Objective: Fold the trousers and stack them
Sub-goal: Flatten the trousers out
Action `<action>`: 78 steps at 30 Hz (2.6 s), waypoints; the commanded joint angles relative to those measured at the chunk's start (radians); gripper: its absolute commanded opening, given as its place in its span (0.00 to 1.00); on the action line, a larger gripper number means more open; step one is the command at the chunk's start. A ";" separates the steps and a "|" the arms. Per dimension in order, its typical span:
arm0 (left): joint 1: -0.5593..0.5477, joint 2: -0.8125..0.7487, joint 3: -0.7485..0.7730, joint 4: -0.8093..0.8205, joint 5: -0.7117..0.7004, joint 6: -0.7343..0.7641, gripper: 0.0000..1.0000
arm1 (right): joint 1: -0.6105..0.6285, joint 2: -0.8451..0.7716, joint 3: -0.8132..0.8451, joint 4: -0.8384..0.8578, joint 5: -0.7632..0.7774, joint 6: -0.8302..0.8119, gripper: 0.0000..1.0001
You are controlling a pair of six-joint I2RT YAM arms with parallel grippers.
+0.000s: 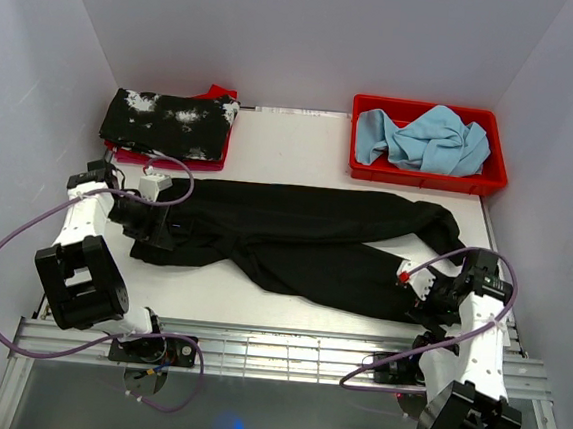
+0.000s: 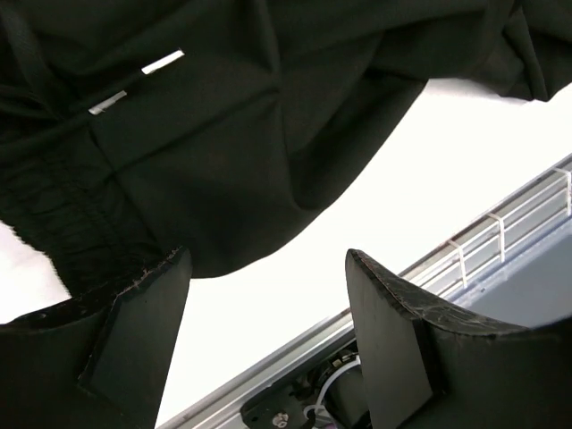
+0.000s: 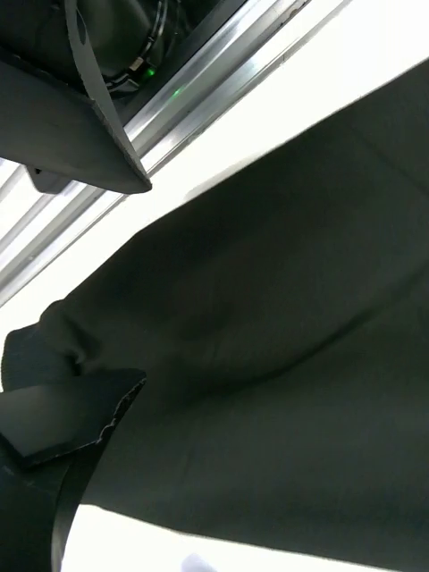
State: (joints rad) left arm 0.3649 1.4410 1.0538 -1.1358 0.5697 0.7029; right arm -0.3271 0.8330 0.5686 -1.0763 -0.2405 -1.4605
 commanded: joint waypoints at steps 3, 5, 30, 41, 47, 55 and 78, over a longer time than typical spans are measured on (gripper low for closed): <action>0.003 -0.054 -0.049 0.011 0.018 0.009 0.80 | -0.003 -0.104 -0.078 -0.085 0.052 -0.515 0.84; 0.003 -0.059 -0.058 0.037 0.001 0.001 0.80 | -0.004 -0.136 -0.133 -0.044 0.049 -0.524 0.85; 0.002 0.044 -0.051 0.154 -0.068 -0.062 0.65 | -0.003 0.230 0.154 0.040 -0.175 -0.276 0.08; 0.006 0.059 -0.166 0.255 -0.336 0.098 0.08 | -0.003 0.284 0.527 -0.234 -0.174 -0.123 0.08; 0.020 0.088 -0.152 0.338 -0.398 0.168 0.00 | -0.022 0.409 0.689 -0.234 -0.210 0.064 0.08; 0.057 0.114 0.003 0.321 -0.283 0.273 0.00 | -0.049 0.685 0.956 -0.234 -0.290 0.297 0.08; -0.016 -0.082 -0.013 0.017 0.079 0.491 0.46 | -0.015 0.974 0.769 0.018 -0.103 0.608 0.08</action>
State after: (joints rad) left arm 0.3962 1.4033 1.1156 -1.0706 0.5854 1.0958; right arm -0.3462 1.7924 1.3312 -1.0878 -0.3584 -0.9089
